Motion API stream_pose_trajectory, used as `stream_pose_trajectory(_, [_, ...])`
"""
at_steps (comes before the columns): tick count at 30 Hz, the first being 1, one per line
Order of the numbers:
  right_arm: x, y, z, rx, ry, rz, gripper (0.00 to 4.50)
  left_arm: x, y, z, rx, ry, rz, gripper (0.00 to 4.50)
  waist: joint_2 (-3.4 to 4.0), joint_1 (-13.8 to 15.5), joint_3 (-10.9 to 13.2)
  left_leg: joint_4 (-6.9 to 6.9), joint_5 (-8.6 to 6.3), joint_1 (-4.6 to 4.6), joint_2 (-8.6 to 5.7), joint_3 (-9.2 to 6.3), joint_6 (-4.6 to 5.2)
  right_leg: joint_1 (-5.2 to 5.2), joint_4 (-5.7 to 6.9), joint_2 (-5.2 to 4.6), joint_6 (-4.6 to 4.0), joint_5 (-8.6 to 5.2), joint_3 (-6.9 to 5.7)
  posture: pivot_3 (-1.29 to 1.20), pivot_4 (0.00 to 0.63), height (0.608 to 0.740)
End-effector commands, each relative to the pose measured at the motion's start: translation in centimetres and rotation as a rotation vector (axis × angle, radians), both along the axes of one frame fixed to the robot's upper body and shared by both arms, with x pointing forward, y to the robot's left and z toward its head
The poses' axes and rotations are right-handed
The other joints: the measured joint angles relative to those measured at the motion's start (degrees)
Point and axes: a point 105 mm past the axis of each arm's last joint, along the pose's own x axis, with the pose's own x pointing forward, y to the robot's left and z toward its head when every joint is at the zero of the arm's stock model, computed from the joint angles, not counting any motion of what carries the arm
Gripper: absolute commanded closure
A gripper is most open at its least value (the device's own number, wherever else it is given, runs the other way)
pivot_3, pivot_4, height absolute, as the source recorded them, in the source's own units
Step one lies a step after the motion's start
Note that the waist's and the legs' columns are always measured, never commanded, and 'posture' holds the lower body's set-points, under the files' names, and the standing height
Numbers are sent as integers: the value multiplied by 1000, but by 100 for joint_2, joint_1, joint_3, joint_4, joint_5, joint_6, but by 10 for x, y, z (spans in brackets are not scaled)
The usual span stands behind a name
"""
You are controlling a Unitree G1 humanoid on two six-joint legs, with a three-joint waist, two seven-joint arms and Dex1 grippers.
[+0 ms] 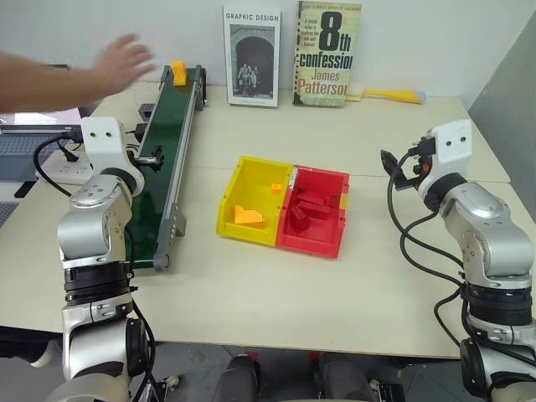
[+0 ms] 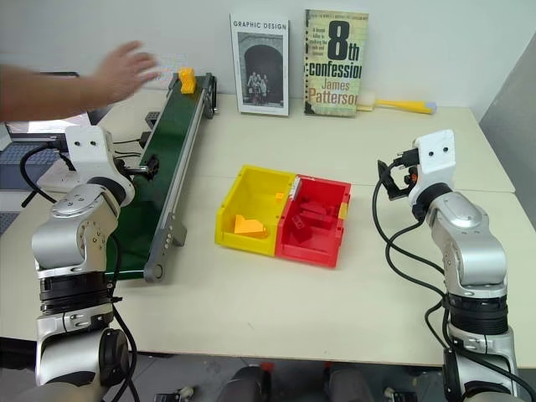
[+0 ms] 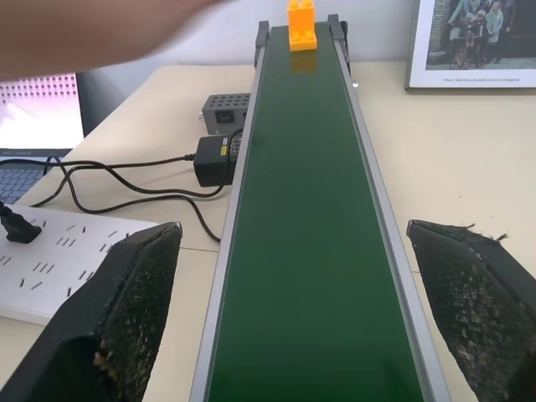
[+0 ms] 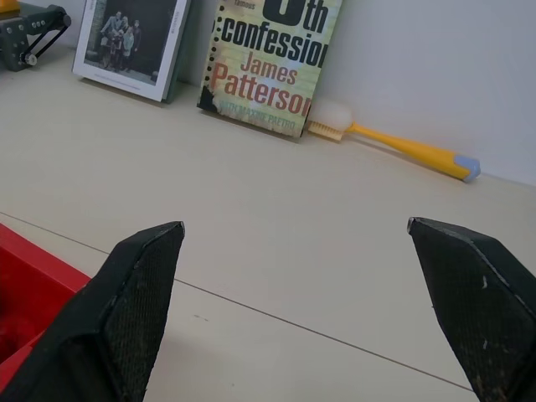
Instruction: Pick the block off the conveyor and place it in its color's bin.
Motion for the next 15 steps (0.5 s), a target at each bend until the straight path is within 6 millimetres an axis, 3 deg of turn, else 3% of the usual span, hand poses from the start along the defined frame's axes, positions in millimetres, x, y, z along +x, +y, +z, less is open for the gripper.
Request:
stream_pose_trajectory(1, [-3,0,19,-8,-73,1,0,-2,2,23,5,-86,0,14,0,0,0,0,0,0,0,0,0,0,0,0,0,0,0,0,150,740])
stream_pose_trajectory(10, [-6,11,39,-20,-107,129,0,-7,2,30,-69,-167,0,14,0,0,0,0,0,0,1,1,0,0,0,0,0,0,1,0,150,740])
stream_pose_trajectory(15, [-29,62,62,29,-125,502,0,-4,-3,37,-101,-210,-36,14,0,-1,0,0,0,0,0,-1,0,1,-1,0,0,0,-2,0,150,740])
